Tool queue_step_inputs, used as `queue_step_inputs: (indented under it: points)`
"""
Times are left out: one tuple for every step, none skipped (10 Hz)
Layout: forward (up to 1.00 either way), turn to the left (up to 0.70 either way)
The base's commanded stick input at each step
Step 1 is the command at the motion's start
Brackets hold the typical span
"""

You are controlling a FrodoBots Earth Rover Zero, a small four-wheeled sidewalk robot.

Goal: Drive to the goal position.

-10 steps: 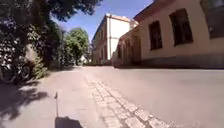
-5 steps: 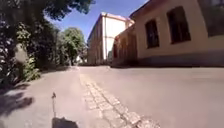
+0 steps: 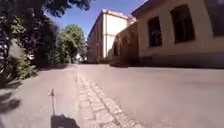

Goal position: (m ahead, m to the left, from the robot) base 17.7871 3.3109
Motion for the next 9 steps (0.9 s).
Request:
queue_step_inputs:
  points:
    - [0.70, 0.00]
    - [0.70, 0.00]
    - [0.70, 0.00]
    - [0.70, 0.00]
    - [0.70, 0.00]
    - [0.70, 0.00]
    - [0.70, 0.00]
    - [0.70, 0.00]
    - [0.70, 0.00]
